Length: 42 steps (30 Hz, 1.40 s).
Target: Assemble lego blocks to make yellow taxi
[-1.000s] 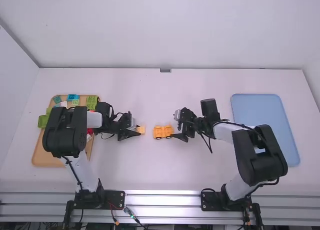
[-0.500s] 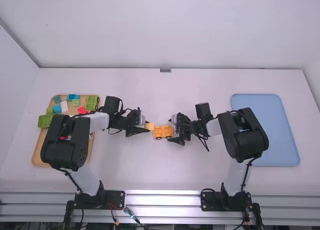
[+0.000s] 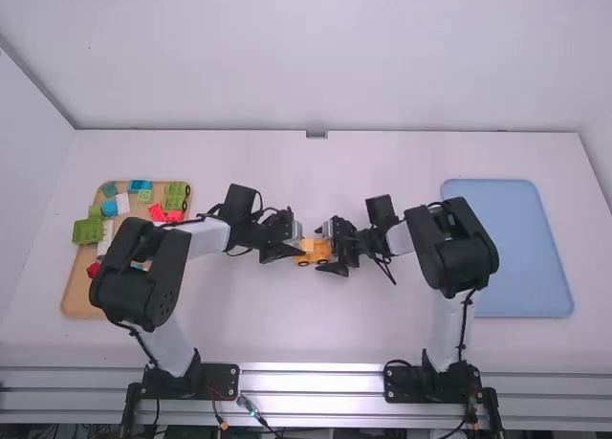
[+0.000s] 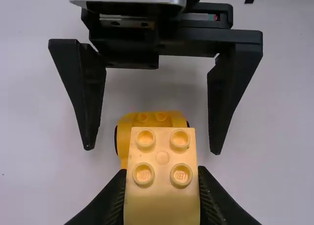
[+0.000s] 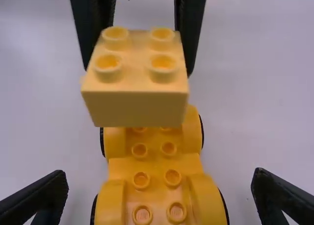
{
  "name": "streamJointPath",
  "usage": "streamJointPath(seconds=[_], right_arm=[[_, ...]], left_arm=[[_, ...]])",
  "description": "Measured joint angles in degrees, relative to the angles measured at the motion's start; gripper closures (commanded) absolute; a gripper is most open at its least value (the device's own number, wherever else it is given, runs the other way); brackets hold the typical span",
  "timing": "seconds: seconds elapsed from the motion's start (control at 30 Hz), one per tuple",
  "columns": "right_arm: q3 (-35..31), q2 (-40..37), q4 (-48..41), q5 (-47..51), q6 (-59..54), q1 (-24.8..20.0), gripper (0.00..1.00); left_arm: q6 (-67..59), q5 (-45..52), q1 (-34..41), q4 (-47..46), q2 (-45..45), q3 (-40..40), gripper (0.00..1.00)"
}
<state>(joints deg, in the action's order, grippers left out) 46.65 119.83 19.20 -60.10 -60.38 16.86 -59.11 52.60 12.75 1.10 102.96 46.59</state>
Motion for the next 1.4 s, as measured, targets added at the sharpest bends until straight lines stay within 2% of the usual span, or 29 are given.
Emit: streamJointPath(seconds=[0.17, 0.4, 0.43, 0.5, 0.53, 0.57, 0.67, 0.9, 1.23, 1.4], right_arm=[[0.66, 1.4, 0.13, -0.46, -1.31, 0.33, 0.07], [2.73, 4.13, 0.13, -1.07, -0.57, 0.55, 0.1], [2.86, 4.13, 0.11, -1.05, -0.52, 0.55, 0.12], [3.28, 4.13, 0.15, -1.01, -0.15, 0.59, 0.25], [3.3, 4.13, 0.15, -1.01, -0.17, 0.61, 0.28], [3.37, 4.13, 0.11, -0.96, 0.07, 0.74, 0.35], [3.37, 4.13, -0.02, -0.72, 0.33, 1.2, 0.5], [3.52, 4.13, 0.68, 0.37, 2.6, 2.08, 0.53], [4.02, 4.13, 1.18, 1.95, 4.92, 2.95, 0.53], [4.02, 4.13, 1.14, 1.97, 4.96, 2.78, 0.52]], left_arm=[[2.51, -0.42, 0.02, 4.33, 0.0, -1.51, 0.91], [5.81, -1.29, 0.17, 8.52, 0.0, -4.26, 0.86], [6.03, -1.4, 0.17, 8.57, 0.0, -4.52, 0.86], [6.43, -1.75, 0.17, 8.57, 0.0, -5.11, 0.87], [6.45, -1.75, 0.17, 8.57, 0.0, -5.11, 0.87], [6.64, -1.92, 0.17, 8.66, 0.0, -5.31, 0.87], [6.84, -3.26, 0.17, 8.9, 0.0, -5.35, 0.87], [6.84, -4.74, 0.17, 9.75, 0.0, -5.35, 0.91], [6.84, -6.08, 0.17, 14.99, 3.26, -5.27, 0.98], [6.84, -5.99, -0.26, 14.08, 3.32, -4.72, 0.98]])
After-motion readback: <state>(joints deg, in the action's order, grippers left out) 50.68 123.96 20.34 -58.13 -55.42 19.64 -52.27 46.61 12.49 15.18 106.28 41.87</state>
